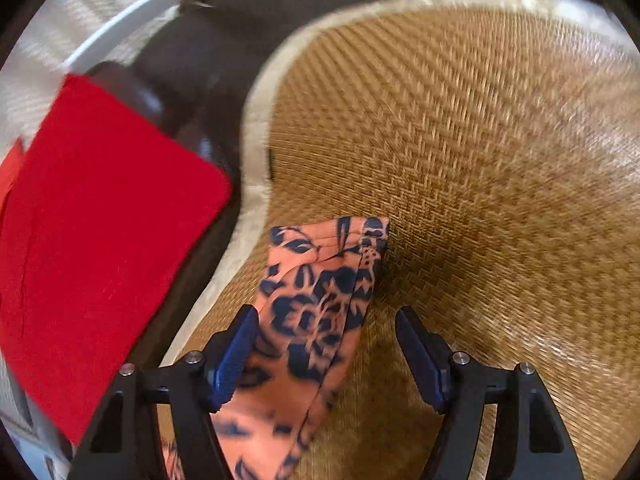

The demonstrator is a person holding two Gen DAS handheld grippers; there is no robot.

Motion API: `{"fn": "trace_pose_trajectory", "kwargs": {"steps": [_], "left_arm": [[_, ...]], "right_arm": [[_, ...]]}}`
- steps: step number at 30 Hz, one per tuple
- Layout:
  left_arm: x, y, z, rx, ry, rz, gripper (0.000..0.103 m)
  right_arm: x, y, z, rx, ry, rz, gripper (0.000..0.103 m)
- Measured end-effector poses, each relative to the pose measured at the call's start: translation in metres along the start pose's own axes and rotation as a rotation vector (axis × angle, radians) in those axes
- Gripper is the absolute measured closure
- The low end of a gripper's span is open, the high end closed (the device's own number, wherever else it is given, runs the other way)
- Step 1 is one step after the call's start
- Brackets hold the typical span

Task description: Fold small clothes

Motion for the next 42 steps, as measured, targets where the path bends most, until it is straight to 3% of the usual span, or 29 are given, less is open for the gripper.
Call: {"fn": "trace_pose_trajectory", "kwargs": {"steps": [2,4,7,13,18,22,28,33,37,39,42], "left_arm": [[-0.002,-0.001,0.001,0.002,-0.007,-0.006,0.000],[-0.005,-0.002,0.005,0.002,-0.014,-0.015,0.000],[-0.012,-0.003,0.006,0.003,-0.021,-0.030,0.000],[-0.047,-0.008,-0.001,0.031,-0.068,-0.099,0.000],[-0.086,-0.010,-0.013,0.059,-0.100,-0.161,0.000],[-0.121,-0.006,-0.017,0.073,-0.163,-0.190,0.000],[-0.185,0.007,-0.025,0.064,-0.211,-0.308,0.000],[-0.230,0.020,-0.035,0.060,-0.237,-0.402,0.000],[-0.238,0.026,-0.032,0.041,-0.206,-0.417,0.000],[-0.231,0.026,-0.028,0.027,-0.158,-0.416,0.000],[-0.208,0.023,-0.022,0.008,-0.070,-0.396,0.000]], "right_arm": [[0.002,-0.006,0.016,-0.005,0.041,0.009,0.042],[-0.003,-0.008,0.028,0.021,0.084,-0.006,0.079],[-0.013,-0.010,0.033,0.041,0.082,-0.020,0.095],[-0.092,0.010,-0.028,0.164,-0.088,-0.163,0.096],[-0.196,0.063,-0.094,0.181,-0.297,-0.309,0.097],[-0.289,0.145,-0.129,0.106,-0.458,-0.427,0.097],[-0.395,0.287,-0.105,-0.140,-0.602,-0.530,0.096],[-0.432,0.401,-0.061,-0.431,-0.634,-0.541,0.090],[-0.434,0.451,-0.053,-0.619,-0.595,-0.676,0.089],[-0.415,0.442,-0.059,-0.603,-0.591,-0.757,0.090],[-0.373,0.400,-0.079,-0.458,-0.533,-0.777,0.090]]}}
Point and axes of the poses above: each gripper's, at about its wrist camera, not at the fingertips, and z roughly the way its jaws point, x to its right, y to its underside, the point moved 6 cm from there along z, roughly the way its jaws point, and after that the axes turned 4 degrees about -x, right-handed, at the moved point
